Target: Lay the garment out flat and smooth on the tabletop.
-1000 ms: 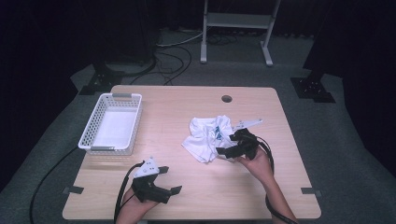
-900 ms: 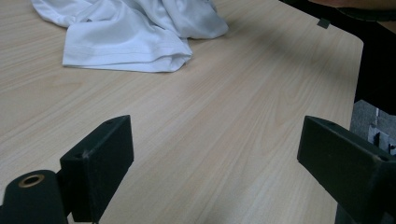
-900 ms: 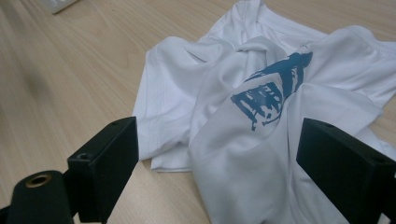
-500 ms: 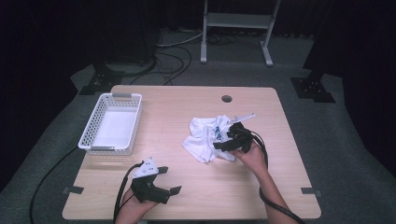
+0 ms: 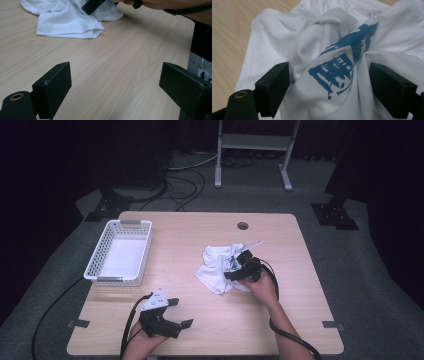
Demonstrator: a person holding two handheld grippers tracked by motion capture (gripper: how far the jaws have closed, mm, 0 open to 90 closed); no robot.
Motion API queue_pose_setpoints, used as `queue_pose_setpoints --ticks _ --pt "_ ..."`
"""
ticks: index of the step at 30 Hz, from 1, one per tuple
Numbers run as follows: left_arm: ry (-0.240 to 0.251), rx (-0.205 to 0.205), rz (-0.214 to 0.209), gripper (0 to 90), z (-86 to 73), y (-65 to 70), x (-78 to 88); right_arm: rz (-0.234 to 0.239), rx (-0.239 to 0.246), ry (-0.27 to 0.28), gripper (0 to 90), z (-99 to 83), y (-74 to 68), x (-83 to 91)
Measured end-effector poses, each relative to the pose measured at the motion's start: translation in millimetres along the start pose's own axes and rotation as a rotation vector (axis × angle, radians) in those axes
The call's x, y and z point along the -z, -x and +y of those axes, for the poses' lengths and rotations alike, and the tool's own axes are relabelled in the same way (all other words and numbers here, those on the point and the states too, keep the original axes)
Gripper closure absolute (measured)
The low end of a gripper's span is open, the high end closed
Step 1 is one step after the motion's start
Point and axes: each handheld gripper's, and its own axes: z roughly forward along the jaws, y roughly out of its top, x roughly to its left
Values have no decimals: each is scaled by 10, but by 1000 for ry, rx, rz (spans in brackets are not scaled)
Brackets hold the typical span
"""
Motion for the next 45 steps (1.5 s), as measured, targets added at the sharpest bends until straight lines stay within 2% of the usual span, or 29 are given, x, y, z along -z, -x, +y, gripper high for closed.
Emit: queue_pose_setpoints --ticks 2,6,12,21,31,45 --pt "-3 1 3 97 -4 -4 -1 -1 -4 -10 175 -21 -6 -40" --pt "-6 5 0 97 -14 -10 -14 -13 7 4 176 -45 -25 -50" --pt "-15 -4 -5 98 -6 11 -28 -40 44 16 176 -78 -69 -59" --pt "-20 -3 -2 97 -5 21 -32 -34 62 41 177 -164 -128 -28" --pt "-24 -4 -7 97 0 35 -43 -21 80 54 177 -346 -257 80" --pt "-27 -15 -6 97 15 63 -56 -13 80 75 178 -617 -491 237"
